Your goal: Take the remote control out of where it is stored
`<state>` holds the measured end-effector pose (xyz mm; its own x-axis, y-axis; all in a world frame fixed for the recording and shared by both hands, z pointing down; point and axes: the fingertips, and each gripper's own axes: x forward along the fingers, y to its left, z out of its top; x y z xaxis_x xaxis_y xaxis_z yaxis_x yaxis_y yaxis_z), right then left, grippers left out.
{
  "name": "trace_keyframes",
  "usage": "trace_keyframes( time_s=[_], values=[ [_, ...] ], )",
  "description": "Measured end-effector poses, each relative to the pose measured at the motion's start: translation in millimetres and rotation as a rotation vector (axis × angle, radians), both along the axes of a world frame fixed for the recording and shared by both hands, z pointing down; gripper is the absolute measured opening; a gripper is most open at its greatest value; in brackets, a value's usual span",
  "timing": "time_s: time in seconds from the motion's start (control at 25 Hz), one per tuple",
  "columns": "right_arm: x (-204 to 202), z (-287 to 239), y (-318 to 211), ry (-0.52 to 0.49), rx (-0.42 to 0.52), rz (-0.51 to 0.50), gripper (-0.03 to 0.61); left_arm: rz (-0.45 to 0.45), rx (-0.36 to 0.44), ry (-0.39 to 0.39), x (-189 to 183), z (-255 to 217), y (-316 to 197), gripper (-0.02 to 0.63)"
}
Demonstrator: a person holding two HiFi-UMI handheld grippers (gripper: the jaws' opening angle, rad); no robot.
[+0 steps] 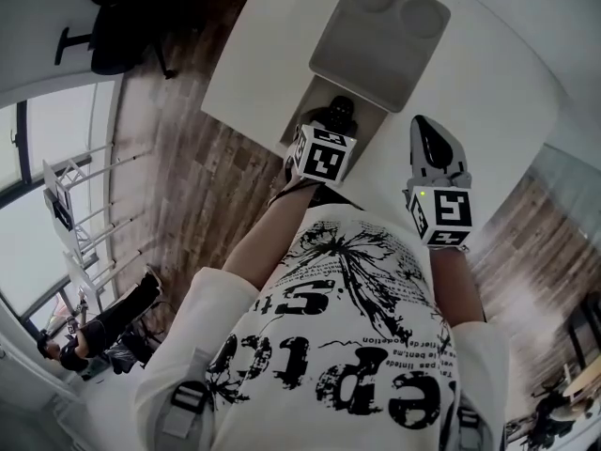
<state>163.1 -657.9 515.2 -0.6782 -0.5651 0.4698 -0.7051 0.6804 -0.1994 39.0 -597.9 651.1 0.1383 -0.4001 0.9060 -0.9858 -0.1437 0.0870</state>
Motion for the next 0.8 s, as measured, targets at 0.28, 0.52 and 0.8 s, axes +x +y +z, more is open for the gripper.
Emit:
trace_keyframes(
  time_s=[0.28,0.52,0.8],
  values=[
    [-2,-17,2,-0.008,0.041,0.033,-0.005,0.017,0.130,0.026,-1,-34,-8,0.265],
    [-1,-40,13,-0.006,0.100,0.080,-0.005,0.060,0.263,0.048,-7,-96,-9,0.264],
    [-4,-70,34,-0.019,0.170,0.152,-0.005,0.183,0.531,0.101,18,-183,-23,0.265]
  ],
)
